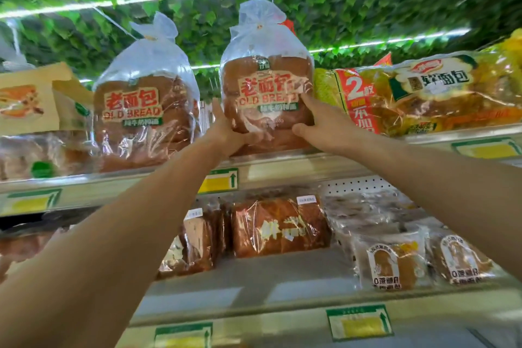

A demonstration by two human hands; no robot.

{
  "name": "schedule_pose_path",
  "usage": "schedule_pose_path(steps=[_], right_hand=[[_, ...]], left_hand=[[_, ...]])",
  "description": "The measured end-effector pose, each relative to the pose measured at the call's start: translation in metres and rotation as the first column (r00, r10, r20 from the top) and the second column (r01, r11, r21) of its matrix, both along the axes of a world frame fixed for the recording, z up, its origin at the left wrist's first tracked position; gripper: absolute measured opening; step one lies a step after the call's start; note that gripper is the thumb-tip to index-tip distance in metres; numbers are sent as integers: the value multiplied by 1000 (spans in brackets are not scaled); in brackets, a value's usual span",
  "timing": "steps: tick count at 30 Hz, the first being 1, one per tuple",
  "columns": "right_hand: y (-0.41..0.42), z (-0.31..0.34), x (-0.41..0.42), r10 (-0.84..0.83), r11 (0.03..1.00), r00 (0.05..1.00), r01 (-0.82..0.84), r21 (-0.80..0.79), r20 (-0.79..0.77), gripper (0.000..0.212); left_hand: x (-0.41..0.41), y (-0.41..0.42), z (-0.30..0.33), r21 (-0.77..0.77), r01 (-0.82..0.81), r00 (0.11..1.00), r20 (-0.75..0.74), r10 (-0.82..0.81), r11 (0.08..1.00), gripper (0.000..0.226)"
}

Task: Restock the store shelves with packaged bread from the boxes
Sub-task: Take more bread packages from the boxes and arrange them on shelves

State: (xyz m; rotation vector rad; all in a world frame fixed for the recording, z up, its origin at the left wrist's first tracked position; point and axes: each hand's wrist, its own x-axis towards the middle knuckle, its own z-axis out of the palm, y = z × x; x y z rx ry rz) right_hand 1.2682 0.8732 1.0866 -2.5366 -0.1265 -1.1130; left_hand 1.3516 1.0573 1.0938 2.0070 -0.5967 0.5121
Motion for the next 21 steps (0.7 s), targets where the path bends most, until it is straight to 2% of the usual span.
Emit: schedule_pose_path(steps=[6, 11, 17, 21], right_hand=[[10, 10, 12, 10, 1000, 996, -8, 19, -91, 66], [9, 20, 39, 134, 979, 975, -102, 179, -179, 59], [0, 15, 61, 76, 974, 986, -42, 221, -146, 67], [-2, 11, 65, 86, 961, 992, -57, 271, -95, 67]], left_hand=[[29, 3, 4, 91, -54, 999, 12, 53, 994, 119], [38, -1, 8, 127, -76, 997, 18, 74, 989, 110], [57, -16, 10, 149, -52, 999, 5, 52, 987, 112], [61, -16, 7, 45, 35, 999, -31, -34, 998, 109]])
